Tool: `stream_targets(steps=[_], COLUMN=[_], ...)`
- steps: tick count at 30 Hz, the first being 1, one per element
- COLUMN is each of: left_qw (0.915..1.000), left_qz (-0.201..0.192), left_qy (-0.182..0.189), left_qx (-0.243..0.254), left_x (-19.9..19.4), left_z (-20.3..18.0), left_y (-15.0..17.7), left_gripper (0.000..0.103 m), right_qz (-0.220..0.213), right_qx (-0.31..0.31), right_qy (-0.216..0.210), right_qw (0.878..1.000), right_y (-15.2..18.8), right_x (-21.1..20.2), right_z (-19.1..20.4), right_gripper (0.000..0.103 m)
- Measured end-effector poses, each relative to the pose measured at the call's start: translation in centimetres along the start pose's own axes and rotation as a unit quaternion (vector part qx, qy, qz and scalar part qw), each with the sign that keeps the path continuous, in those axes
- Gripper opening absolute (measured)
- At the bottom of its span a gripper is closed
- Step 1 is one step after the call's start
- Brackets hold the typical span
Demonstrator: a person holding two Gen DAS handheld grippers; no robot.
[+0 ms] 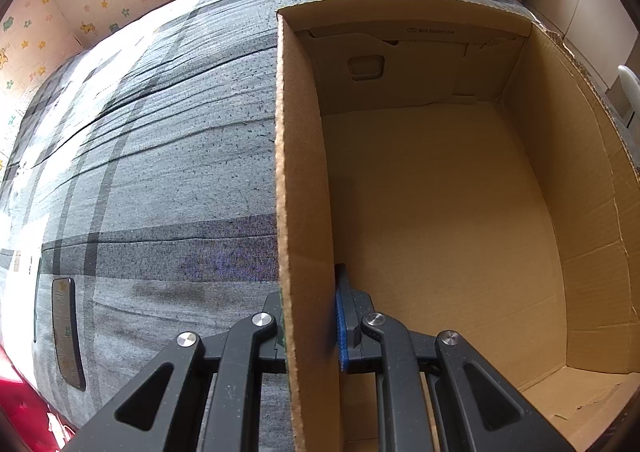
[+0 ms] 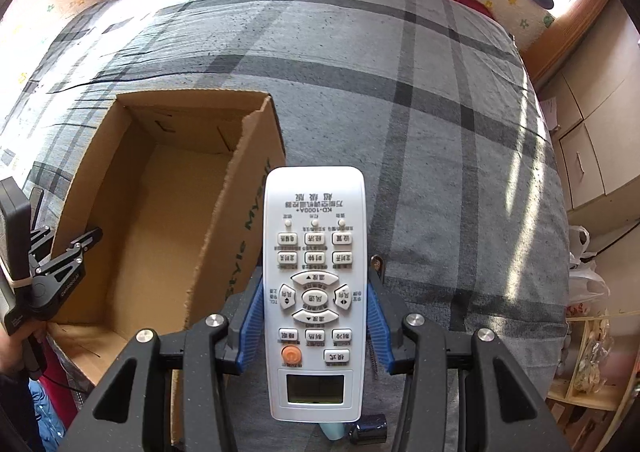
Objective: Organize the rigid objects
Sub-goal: 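Grasp the white remote with the right tool and lift it, then carry the remote into the box and open the right tool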
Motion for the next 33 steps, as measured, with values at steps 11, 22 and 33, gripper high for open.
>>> stream_targets(steps=[11, 22, 33], left_qw=[1.0, 1.0, 1.0], left_qz=[-0.002, -0.002, -0.003], left_qy=[-0.002, -0.002, 0.001], left_qx=[-0.004, -0.005, -0.008], left_x=[-0.3, -0.1, -0.1], left_z=[0.1, 0.3, 0.6], left_y=[-0.1, 0.1, 0.2], left_gripper=[0.014, 0.014, 0.014], right_qz=[-0.008, 0.007, 0.047], right_qx=[-0.035, -0.047, -0.028], right_qy=[-0.028, -0.064, -0.091], right_qw=[0.999, 0.997, 0.994], right_y=[-1.6, -2.5, -2.5], right_x=[0.0, 2.5, 7.7], right_z=[5.7, 11.2, 14.6], right_gripper=[0.049, 0.049, 0.049])
Point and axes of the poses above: each gripper's, at about its wrist camera, not at the fingertips, and x roughly the way its jaws point, z to its left, y to its underside, the point moved 2 cm from there along x, roughly the way its jaws point, and after that the axes turned 6 degrees about -z, right-handed, at the moved point
